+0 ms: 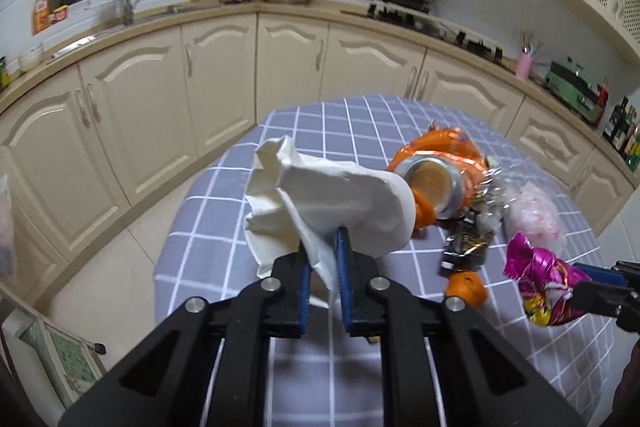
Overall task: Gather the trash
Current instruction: 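Carry the white tissue and pink snack bag with both tools to the blue bin, then open both tools to drop the tissue and snack bag into the bin, then move both tools back toward the remaining trash on the table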
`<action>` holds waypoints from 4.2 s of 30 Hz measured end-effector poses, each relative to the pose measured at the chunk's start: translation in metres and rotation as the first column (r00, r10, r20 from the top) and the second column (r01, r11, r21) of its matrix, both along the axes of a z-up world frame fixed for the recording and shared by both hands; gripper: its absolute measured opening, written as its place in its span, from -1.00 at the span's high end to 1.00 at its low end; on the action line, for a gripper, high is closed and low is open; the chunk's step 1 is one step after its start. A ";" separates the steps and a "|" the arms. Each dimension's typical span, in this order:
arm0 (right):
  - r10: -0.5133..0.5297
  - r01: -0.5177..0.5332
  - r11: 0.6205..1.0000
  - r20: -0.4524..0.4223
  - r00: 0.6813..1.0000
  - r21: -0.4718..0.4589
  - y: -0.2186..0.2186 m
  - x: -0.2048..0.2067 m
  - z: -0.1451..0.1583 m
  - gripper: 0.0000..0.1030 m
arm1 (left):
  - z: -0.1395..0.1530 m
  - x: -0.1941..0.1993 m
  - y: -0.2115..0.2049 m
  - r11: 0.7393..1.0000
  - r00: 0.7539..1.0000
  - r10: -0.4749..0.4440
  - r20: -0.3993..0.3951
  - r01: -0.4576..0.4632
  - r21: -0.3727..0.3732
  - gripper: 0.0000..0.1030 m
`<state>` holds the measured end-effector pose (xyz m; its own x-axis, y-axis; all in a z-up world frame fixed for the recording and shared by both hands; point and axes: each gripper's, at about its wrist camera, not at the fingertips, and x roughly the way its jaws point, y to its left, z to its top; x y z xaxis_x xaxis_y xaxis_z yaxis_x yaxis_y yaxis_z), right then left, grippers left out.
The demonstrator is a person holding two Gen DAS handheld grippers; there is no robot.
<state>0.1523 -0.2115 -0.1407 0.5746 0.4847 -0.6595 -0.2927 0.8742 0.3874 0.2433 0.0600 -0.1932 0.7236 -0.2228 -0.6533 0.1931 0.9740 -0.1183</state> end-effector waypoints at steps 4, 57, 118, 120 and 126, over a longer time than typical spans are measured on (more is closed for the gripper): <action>-0.016 0.016 1.000 0.024 1.000 0.008 -0.010 -0.015 0.005 0.53 | 0.019 -0.029 0.001 0.999 0.998 0.036 0.055 -0.035 -0.011 0.79; -0.792 0.820 0.572 -0.247 0.558 0.017 -0.458 -0.265 -0.147 0.53 | -0.104 -0.234 -0.538 0.509 0.520 -0.813 -0.261 0.853 0.113 0.78; -0.550 0.550 0.834 0.160 0.820 0.053 -0.230 -0.134 0.061 -0.88 | 0.096 -0.174 -0.249 0.933 0.891 -0.349 0.292 0.358 0.022 -0.86; -0.516 0.516 0.855 0.169 0.840 0.046 -0.212 -0.126 0.065 -0.88 | 0.097 -0.170 -0.229 0.949 0.904 -0.304 0.301 0.314 0.017 -0.86; -0.415 0.421 0.907 0.194 0.889 0.015 -0.157 -0.103 0.069 -0.88 | 0.093 -0.151 -0.163 0.985 0.944 -0.159 0.288 0.171 -0.017 -0.87</action>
